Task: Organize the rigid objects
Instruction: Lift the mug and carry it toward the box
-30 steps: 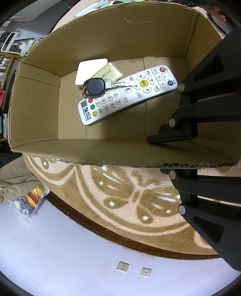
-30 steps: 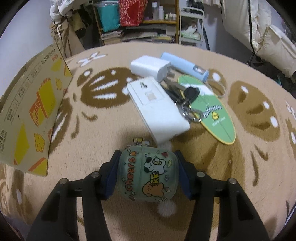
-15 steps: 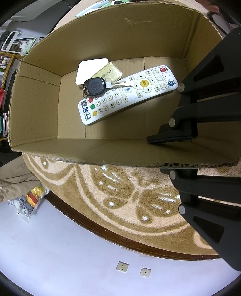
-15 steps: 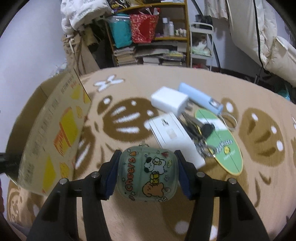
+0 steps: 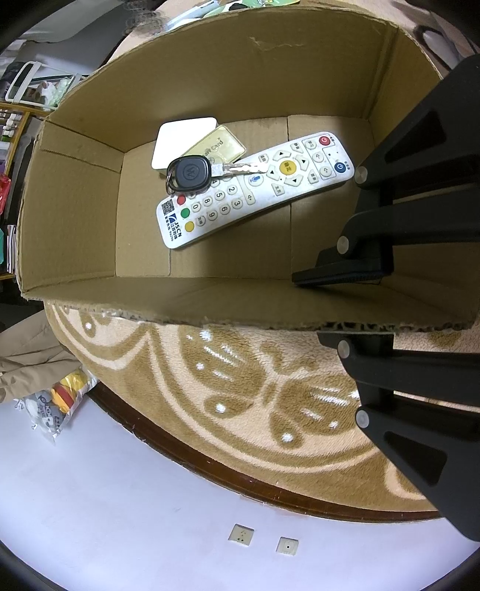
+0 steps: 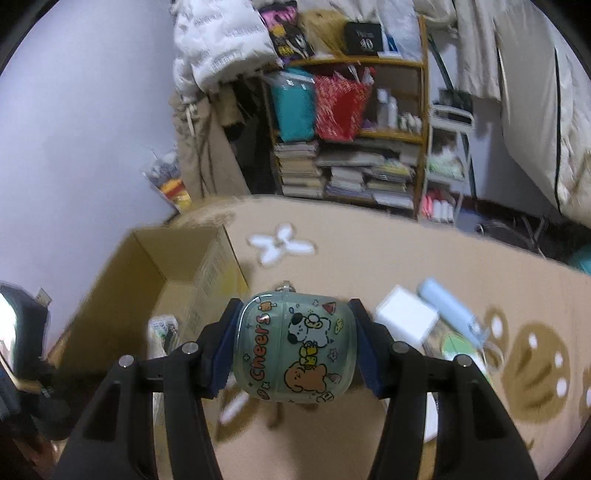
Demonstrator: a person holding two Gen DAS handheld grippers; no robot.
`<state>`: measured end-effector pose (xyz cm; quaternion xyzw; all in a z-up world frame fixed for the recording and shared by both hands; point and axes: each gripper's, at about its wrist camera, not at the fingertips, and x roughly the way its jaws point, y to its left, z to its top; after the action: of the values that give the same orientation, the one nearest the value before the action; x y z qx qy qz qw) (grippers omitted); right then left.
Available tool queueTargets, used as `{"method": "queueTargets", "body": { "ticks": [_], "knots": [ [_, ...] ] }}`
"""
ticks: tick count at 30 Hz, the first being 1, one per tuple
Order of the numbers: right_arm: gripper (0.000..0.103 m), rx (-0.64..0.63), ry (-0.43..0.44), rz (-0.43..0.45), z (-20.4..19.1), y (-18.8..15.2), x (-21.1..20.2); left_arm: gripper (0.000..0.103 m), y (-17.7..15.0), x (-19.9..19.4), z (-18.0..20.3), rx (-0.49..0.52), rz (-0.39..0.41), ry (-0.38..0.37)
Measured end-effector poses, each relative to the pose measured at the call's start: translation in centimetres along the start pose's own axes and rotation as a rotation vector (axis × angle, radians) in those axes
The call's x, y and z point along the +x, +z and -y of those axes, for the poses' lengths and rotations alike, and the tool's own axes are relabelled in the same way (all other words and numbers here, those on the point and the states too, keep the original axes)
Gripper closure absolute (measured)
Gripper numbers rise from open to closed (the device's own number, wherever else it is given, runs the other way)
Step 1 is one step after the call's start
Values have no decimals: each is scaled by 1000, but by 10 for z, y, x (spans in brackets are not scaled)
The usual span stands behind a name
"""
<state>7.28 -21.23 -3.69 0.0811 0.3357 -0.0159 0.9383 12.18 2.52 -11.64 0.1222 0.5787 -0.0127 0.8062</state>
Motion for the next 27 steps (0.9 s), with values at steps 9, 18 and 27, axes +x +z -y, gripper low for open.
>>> {"method": "queueTargets", "body": {
  "ticks": [9, 18, 27],
  "knots": [
    [43, -54, 87, 45, -37, 36, -2, 90, 1, 1, -1, 1, -1, 0],
    [43, -75, 178, 36, -72, 41, 6, 90, 1, 2, 0, 4, -1, 2],
    [43, -84, 194, -26, -83, 25, 31, 90, 1, 2, 0, 2, -1, 0]
  ]
}}
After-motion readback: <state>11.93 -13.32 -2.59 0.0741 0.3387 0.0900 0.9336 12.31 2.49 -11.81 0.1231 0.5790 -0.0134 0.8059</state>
